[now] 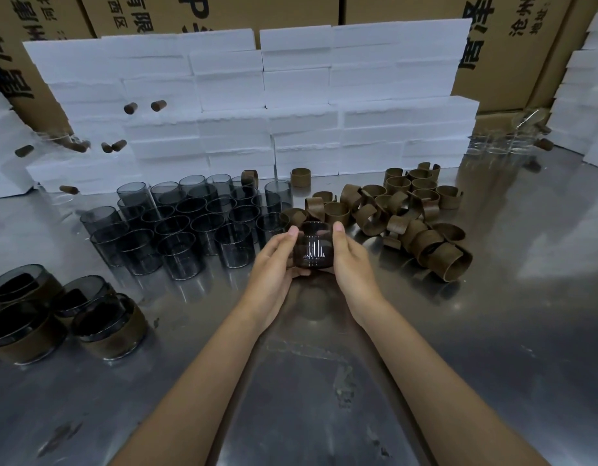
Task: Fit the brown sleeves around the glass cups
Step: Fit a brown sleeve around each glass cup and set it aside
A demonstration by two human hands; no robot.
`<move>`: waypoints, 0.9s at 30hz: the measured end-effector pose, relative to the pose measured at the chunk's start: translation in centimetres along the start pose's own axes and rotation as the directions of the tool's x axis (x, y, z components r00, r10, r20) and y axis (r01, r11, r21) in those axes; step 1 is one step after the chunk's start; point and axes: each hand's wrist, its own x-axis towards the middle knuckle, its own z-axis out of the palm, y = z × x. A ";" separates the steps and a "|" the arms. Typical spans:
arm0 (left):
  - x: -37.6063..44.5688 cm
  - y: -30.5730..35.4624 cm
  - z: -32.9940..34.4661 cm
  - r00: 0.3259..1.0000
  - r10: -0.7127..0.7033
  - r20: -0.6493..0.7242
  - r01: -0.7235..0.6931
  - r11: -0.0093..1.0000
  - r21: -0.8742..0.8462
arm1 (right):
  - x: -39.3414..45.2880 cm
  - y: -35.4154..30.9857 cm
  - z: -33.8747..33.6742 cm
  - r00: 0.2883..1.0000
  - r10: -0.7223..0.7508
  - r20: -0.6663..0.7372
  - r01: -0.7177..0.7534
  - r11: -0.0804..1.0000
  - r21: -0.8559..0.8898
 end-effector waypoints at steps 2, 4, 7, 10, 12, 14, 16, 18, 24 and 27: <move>0.0 0.3 0.0 1.000 -0.020 -0.011 0.020 0.999 -0.043 | -0.1 -0.3 0.0 0.999 0.017 0.041 -0.018 0.999 0.028; -0.1 0.6 -0.2 0.999 -0.044 0.004 0.044 0.995 -0.091 | -0.4 -0.7 0.1 0.995 0.021 0.098 -0.025 0.999 0.042; -0.4 0.9 -0.4 0.997 -0.055 0.057 0.063 0.987 -0.148 | -0.7 -0.9 0.2 0.985 0.017 0.172 -0.017 1.000 -0.005; -0.4 0.9 -0.2 0.995 -0.062 0.077 0.073 0.986 -0.151 | -1.1 -1.6 0.1 0.971 0.029 0.236 -0.026 1.000 -0.016; -0.3 0.7 0.0 0.998 -0.040 0.058 0.046 0.993 -0.113 | -1.2 -1.7 -0.1 0.965 0.036 0.259 -0.028 0.999 -0.032; -0.3 0.5 -0.1 1.000 -0.005 0.031 0.007 0.997 -0.072 | -1.4 -1.8 0.0 0.963 0.015 0.269 -0.002 0.999 -0.047; -0.5 0.3 0.0 0.999 0.028 0.046 -0.027 0.999 -0.023 | -1.6 -2.0 0.1 0.963 0.004 0.270 0.006 0.999 -0.034; -0.8 0.2 0.4 0.996 0.067 0.059 -0.068 0.998 0.012 | -1.7 -2.1 0.0 0.967 0.000 0.255 0.004 1.000 -0.012; -1.1 0.0 0.5 0.993 0.100 0.063 -0.110 0.977 0.182 | -1.0 -1.3 0.0 0.996 -0.008 0.092 0.008 1.000 0.000; -1.0 0.0 0.4 0.991 0.136 0.012 -0.136 0.984 0.113 | -0.6 -0.9 0.0 0.998 0.013 0.064 -0.016 0.998 0.053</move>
